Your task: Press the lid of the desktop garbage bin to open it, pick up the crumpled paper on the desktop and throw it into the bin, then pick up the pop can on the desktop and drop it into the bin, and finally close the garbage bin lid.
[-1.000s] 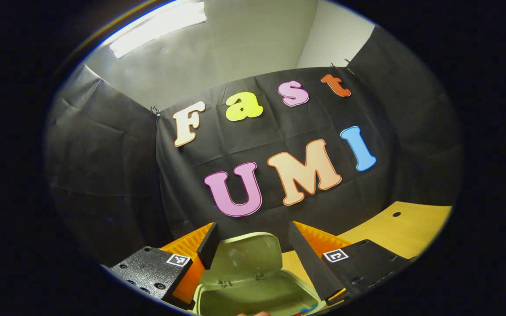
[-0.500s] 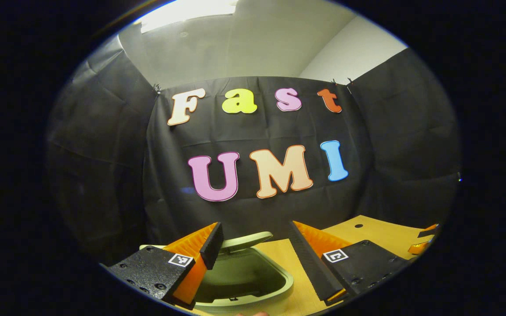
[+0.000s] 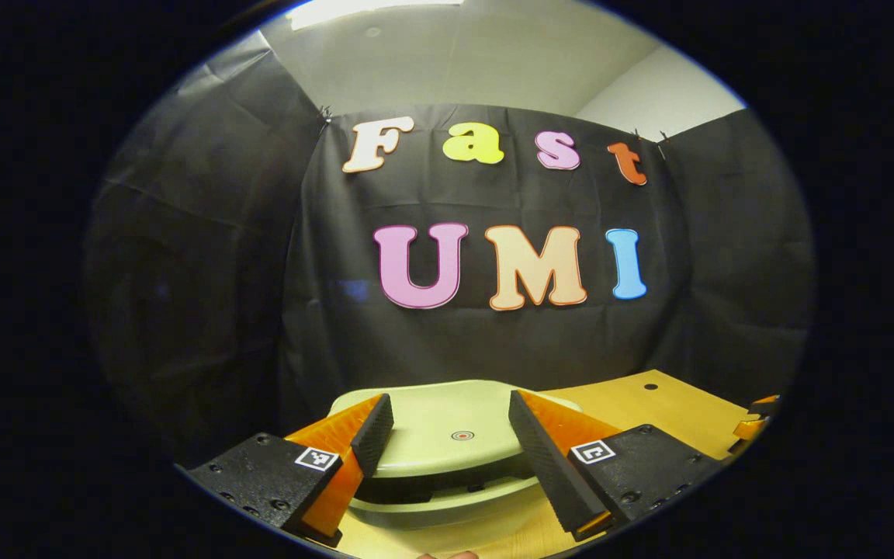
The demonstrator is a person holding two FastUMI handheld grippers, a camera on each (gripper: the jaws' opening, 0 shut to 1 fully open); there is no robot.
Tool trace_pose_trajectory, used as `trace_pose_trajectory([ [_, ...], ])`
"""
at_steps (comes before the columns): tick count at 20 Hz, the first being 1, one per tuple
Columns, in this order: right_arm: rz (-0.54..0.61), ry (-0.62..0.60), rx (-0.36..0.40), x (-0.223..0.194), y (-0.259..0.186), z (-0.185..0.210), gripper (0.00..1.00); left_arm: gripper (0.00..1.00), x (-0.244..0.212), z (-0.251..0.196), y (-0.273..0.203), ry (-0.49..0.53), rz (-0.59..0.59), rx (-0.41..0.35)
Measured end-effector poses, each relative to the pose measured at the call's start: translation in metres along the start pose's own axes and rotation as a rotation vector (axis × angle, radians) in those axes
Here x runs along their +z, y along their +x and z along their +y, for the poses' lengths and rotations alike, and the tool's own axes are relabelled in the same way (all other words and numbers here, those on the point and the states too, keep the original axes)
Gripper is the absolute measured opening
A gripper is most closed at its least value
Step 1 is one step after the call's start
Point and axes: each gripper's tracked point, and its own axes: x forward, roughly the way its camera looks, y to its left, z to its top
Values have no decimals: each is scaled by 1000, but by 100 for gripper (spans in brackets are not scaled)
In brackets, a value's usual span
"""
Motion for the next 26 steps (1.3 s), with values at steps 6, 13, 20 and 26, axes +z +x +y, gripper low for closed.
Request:
trace_pose_trajectory([
  [6,22,-14,7,-7,5,5,98,92,-25,4,2,1,32,20],
  [13,39,-28,27,-9,7,15,98,94,-27,0,2,44,-57,58],
  [20,26,-26,60,-6,4,27,98,93,-23,-8,0,89,-167,43],
  [26,6,-40,81,-1,-2,33,98,95,-30,-9,-1,79,-133,22],
])
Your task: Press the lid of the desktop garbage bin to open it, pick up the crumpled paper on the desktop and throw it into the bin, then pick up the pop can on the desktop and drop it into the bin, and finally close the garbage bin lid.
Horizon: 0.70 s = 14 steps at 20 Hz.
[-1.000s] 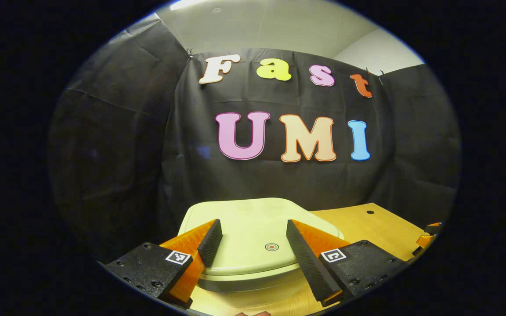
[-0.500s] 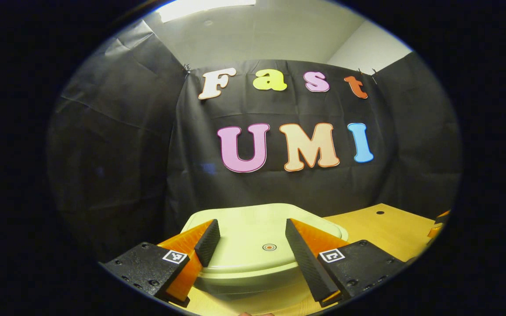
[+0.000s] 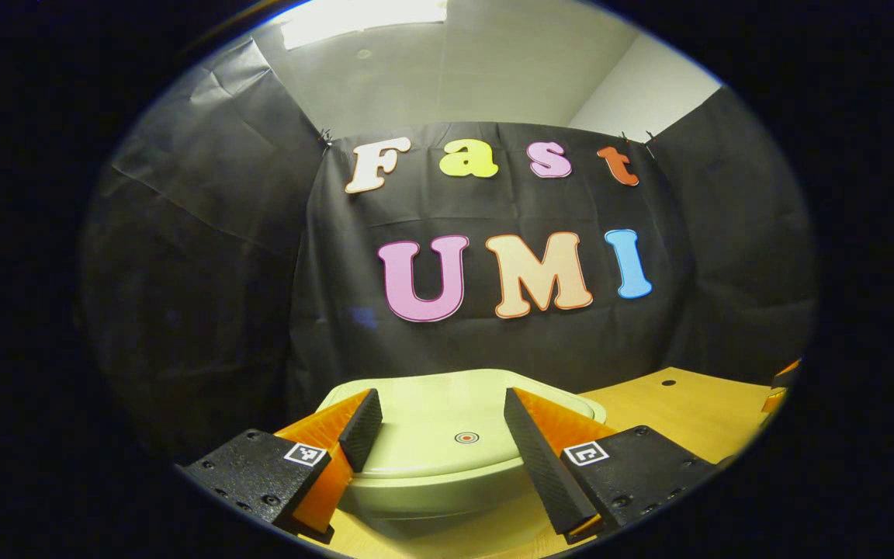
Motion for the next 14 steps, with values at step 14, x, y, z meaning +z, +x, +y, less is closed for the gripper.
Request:
trace_pose_trajectory([
  [14,-12,23,-23,0,3,-12,98,94,33,5,7,50,-19,-5],
])
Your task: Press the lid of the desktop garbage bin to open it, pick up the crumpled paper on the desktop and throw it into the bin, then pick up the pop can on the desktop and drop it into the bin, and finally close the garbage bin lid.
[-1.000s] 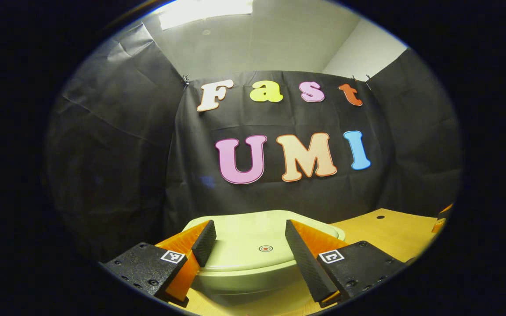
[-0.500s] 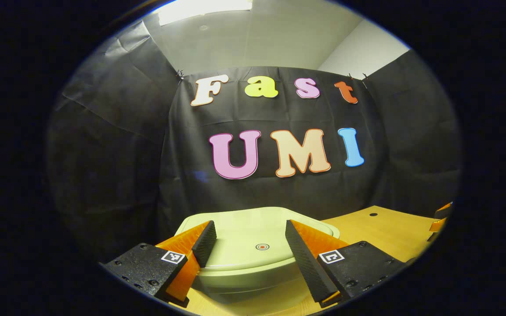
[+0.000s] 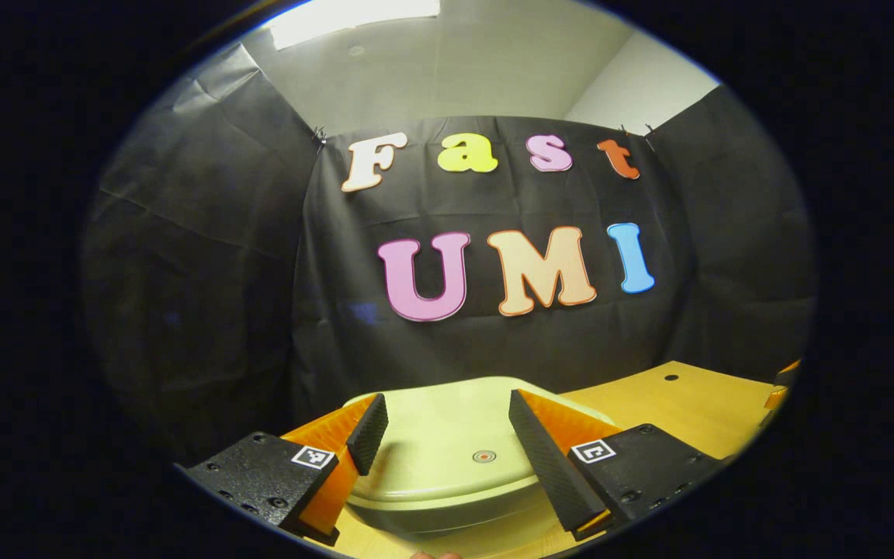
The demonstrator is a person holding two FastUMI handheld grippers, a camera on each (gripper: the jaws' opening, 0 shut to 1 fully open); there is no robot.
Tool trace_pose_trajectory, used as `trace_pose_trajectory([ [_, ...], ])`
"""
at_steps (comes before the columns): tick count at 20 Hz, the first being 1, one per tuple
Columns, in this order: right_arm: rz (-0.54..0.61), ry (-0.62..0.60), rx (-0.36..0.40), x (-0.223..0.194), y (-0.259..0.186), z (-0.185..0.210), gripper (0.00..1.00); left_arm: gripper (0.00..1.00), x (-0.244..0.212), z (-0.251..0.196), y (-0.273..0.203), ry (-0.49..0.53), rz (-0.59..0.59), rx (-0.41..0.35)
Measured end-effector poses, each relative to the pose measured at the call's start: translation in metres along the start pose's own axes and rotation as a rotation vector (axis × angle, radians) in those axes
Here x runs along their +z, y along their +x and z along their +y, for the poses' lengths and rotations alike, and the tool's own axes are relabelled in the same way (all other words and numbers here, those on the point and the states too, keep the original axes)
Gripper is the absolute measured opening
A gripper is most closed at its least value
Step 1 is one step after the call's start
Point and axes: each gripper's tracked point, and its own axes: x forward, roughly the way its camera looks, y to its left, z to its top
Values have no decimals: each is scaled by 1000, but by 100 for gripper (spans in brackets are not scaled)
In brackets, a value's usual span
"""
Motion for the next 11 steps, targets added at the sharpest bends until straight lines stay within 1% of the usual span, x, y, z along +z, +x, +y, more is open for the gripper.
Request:
trace_pose_trajectory([
  [2,12,-8,-4,-4,3,1,99,94,20,-17,-4,14,-58,-32],
  [6,30,-24,-12,-9,8,3,98,95,28,-100,-24,-30,-108,-230],
  [8,38,-29,-18,-11,10,4,98,95,20,-145,-37,-27,-122,-346],
  [10,39,-32,-16,-11,9,6,98,94,7,-181,-48,-32,-128,-434],
  [11,35,-35,-14,-9,8,7,98,93,-2,-195,-51,-53,-124,-469],
])
